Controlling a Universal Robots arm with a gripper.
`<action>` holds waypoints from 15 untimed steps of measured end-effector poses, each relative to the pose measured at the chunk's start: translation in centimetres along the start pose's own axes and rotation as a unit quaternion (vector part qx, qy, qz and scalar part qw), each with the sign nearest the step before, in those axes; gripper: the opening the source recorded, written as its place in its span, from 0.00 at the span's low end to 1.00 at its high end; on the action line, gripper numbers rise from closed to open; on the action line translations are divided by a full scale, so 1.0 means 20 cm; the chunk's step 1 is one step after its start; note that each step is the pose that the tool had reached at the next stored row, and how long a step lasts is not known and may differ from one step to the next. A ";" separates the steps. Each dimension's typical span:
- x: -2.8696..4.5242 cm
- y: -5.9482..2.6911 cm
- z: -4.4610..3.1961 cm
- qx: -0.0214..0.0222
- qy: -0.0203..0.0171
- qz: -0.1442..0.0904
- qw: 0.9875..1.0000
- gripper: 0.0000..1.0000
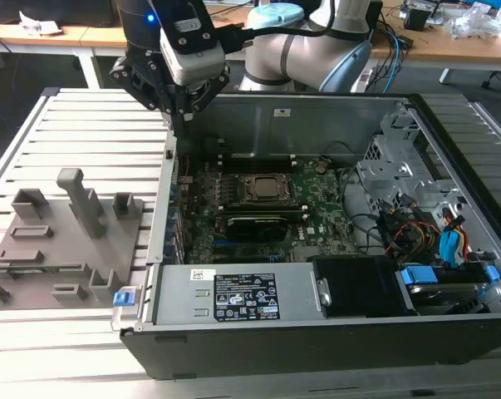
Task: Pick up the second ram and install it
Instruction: 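Reach for the second ram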
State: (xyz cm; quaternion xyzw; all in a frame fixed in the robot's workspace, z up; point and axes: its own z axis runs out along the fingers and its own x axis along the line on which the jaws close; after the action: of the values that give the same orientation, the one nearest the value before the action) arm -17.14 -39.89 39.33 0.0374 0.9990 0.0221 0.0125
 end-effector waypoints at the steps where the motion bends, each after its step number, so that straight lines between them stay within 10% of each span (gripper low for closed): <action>1: 0.008 -0.001 0.000 0.000 0.000 0.000 1.000 0.11; 15: 0.236 -0.018 -0.004 0.000 0.000 0.000 1.000 0.11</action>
State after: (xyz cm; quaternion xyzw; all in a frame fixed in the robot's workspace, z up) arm -21.88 -39.88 39.29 0.0374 0.9990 0.0221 0.0125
